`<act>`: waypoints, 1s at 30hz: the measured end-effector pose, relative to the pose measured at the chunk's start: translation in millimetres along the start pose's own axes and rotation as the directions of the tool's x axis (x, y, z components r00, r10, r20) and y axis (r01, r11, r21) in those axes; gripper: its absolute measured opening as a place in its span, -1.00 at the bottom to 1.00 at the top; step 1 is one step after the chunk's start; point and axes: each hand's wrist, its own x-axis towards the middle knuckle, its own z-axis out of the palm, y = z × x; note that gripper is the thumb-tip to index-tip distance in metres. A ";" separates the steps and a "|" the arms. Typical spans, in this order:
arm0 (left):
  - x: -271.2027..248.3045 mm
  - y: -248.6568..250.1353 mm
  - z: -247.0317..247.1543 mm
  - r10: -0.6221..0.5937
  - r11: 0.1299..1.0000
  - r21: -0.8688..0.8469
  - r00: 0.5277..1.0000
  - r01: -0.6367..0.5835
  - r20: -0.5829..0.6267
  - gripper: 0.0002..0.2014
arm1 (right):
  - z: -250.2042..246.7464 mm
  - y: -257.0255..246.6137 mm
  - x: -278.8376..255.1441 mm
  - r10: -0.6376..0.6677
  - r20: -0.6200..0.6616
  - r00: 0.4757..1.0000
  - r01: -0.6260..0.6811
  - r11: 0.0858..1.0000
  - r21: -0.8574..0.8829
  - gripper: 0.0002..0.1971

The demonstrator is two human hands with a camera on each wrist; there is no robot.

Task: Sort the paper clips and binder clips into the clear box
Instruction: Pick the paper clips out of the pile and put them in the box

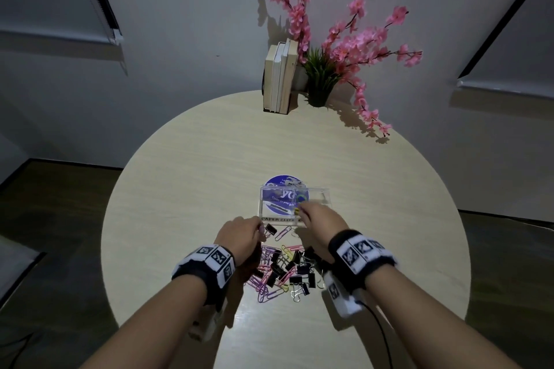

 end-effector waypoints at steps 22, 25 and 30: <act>76.0 52.6 -33.7 0.266 0.824 0.480 0.953 -0.301 0.142 -0.72 | 29.5 42.1 -7.0 0.016 0.132 0.991 -0.002 0.994 -0.105 -0.79; 53.1 53.6 -16.8 0.382 0.798 0.459 0.917 -0.390 0.114 -0.73 | 40.5 41.2 -7.6 -0.013 0.117 0.993 0.032 0.987 -0.158 -0.77; 33.5 42.1 19.7 0.360 0.803 0.427 0.909 -0.416 0.208 -0.69 | 52.9 29.1 -1.9 -0.031 0.109 0.994 0.057 0.966 -0.252 -0.71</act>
